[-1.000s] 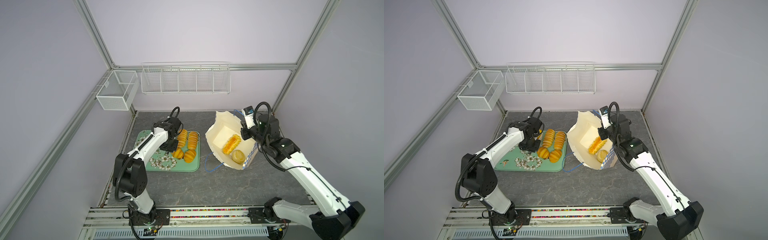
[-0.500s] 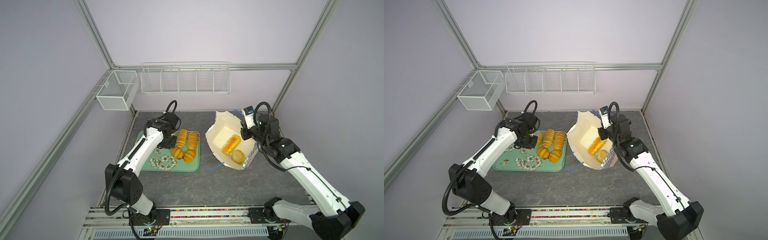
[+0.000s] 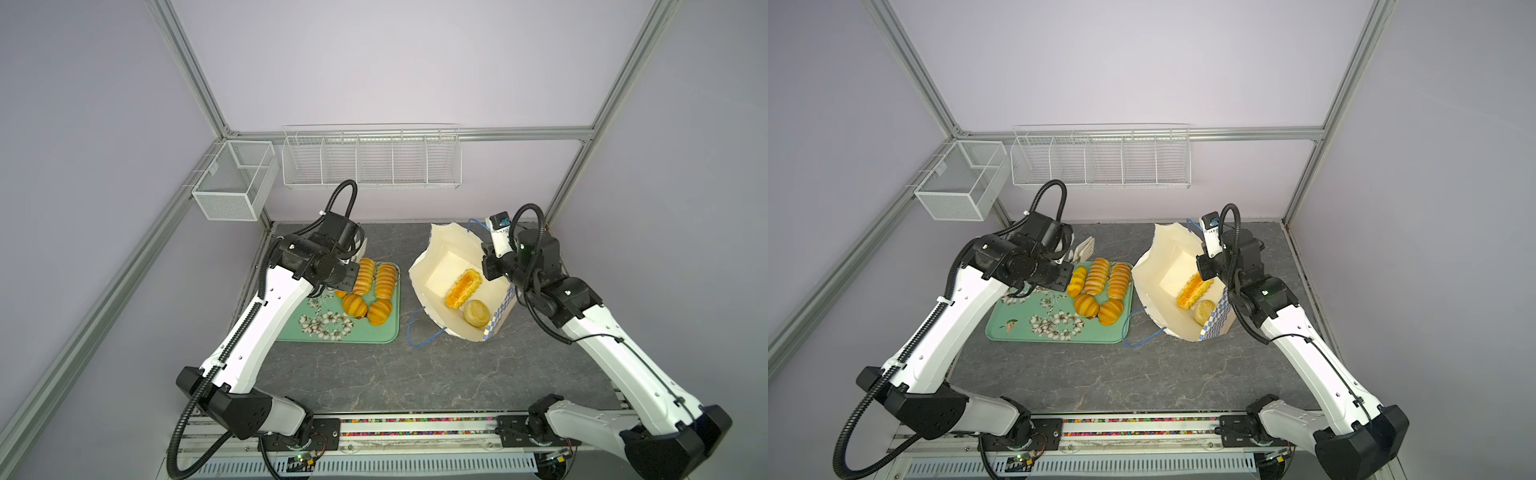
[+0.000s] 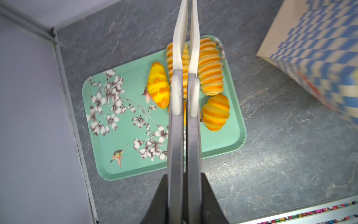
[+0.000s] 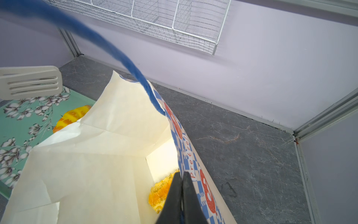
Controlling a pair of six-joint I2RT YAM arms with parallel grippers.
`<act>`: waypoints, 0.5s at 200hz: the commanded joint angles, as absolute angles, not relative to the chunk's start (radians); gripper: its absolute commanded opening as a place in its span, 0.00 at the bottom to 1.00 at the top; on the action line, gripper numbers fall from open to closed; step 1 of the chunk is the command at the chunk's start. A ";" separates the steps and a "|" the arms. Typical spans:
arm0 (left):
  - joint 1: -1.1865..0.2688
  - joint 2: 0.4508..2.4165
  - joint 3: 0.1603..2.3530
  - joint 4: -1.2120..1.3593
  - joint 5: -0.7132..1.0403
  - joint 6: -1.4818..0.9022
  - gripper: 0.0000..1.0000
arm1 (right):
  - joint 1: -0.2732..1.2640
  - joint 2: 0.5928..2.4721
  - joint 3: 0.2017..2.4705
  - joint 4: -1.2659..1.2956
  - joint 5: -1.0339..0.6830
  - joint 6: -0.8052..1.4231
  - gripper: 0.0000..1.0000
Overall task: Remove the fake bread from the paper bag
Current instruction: 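Swing the tongs with the left gripper back toward the bag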
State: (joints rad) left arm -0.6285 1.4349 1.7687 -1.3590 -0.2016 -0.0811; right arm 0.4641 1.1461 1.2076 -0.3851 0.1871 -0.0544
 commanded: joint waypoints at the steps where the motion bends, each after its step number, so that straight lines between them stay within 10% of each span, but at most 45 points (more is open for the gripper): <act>1: -0.737 1.383 1.874 -1.345 -0.210 -0.033 0.16 | 0.457 1.118 1.190 -0.373 0.190 -0.037 0.07; 100: -1.111 1.669 2.119 -1.453 -0.225 -0.124 0.17 | 0.458 1.069 1.088 -0.297 0.135 0.009 0.07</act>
